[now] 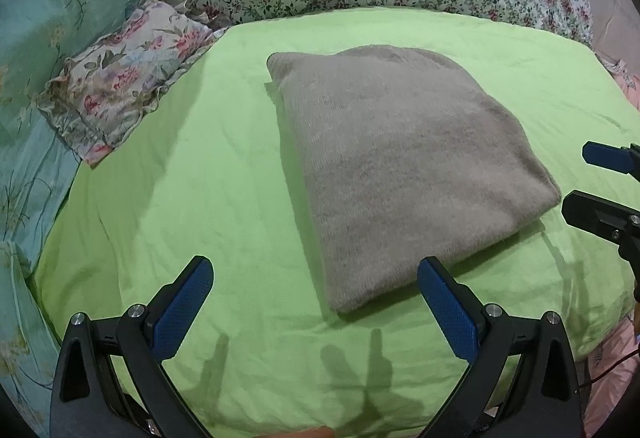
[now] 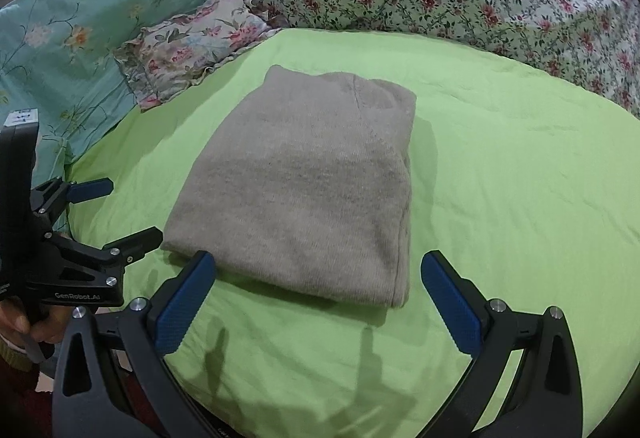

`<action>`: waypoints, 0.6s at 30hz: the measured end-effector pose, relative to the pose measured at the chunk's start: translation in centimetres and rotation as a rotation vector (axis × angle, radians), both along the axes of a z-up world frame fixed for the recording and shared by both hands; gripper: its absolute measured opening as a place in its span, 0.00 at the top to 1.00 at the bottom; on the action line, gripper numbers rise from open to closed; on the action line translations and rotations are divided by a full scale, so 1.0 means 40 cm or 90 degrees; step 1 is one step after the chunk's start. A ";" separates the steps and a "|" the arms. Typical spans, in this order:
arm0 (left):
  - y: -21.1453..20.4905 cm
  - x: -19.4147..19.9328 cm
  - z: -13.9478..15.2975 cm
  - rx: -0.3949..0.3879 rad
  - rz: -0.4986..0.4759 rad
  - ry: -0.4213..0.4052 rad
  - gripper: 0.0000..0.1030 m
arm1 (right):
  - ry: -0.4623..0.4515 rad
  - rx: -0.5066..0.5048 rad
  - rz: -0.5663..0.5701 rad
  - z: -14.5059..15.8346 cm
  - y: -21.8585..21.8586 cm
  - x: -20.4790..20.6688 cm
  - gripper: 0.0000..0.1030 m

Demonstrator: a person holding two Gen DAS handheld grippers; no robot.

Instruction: Fold small clothes

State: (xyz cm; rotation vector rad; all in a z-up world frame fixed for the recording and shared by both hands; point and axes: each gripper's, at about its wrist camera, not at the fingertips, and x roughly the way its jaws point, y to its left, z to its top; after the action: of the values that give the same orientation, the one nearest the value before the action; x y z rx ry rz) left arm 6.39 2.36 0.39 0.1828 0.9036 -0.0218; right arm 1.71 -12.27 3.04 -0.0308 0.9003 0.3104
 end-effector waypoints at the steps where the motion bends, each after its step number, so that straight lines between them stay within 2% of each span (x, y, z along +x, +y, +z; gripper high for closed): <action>1: 0.000 0.007 0.000 0.003 -0.001 0.001 0.01 | 0.002 -0.003 0.001 -0.001 0.001 0.006 0.01; 11: 0.003 0.053 -0.005 0.016 -0.003 0.009 0.01 | 0.028 -0.005 0.003 -0.022 0.012 0.054 0.01; 18: 0.012 0.076 -0.001 0.005 0.002 0.010 0.01 | 0.042 0.003 -0.005 -0.034 0.008 0.093 0.01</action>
State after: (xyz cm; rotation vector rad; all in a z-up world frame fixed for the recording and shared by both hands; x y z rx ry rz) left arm 9.43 2.86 0.34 0.1888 0.9194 -0.0173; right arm 5.43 -11.93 1.68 -0.0130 0.9652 0.3069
